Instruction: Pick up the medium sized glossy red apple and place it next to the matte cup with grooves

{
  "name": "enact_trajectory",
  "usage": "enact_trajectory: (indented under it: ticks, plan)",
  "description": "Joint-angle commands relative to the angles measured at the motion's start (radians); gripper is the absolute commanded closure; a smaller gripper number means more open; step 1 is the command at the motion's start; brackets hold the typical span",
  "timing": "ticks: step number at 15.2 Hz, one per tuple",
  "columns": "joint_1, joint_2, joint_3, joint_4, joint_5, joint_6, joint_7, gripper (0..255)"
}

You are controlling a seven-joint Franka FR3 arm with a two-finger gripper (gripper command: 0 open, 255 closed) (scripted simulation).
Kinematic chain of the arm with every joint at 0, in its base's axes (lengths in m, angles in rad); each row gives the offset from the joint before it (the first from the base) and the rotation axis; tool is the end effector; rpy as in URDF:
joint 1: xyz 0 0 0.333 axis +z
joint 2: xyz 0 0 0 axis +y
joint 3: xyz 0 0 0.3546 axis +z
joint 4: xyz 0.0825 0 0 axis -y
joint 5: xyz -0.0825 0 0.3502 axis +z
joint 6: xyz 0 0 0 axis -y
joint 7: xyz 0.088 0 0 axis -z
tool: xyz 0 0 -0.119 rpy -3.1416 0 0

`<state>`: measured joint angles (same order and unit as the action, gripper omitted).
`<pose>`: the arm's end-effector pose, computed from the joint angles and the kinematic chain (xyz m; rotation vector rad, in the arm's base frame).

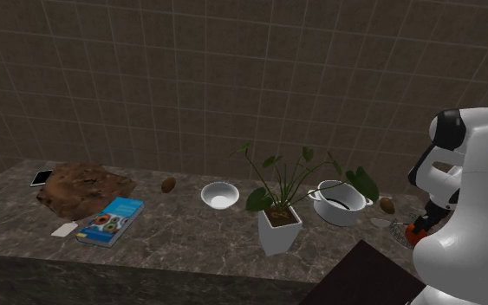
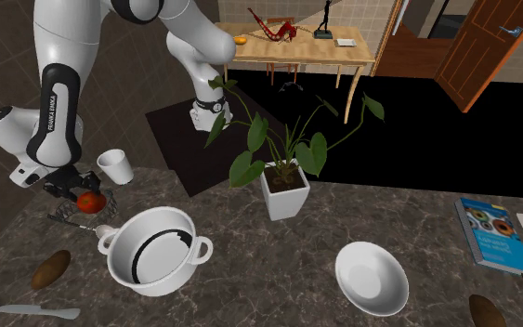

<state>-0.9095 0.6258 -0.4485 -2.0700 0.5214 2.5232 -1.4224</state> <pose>0.1269 -0.5608 0.1920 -3.0378 0.4787 -0.0136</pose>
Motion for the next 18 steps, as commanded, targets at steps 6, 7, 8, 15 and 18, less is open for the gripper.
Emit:
enact_trajectory:
  ticks: [6,7,8,15,18]
  plan:
    - [0.000,0.000,0.000,0.000,0.000,0.000,0.000,0]
    - [0.012,-0.028,-0.018,-0.006,-0.019,-0.021,0.012,0]
    - [0.025,-0.055,-0.036,-0.010,-0.038,-0.043,0.025,0]
    - [0.045,-0.103,-0.066,-0.015,-0.075,-0.083,0.049,0]
    - [0.045,-0.103,-0.066,-0.015,-0.075,-0.083,0.049,0]
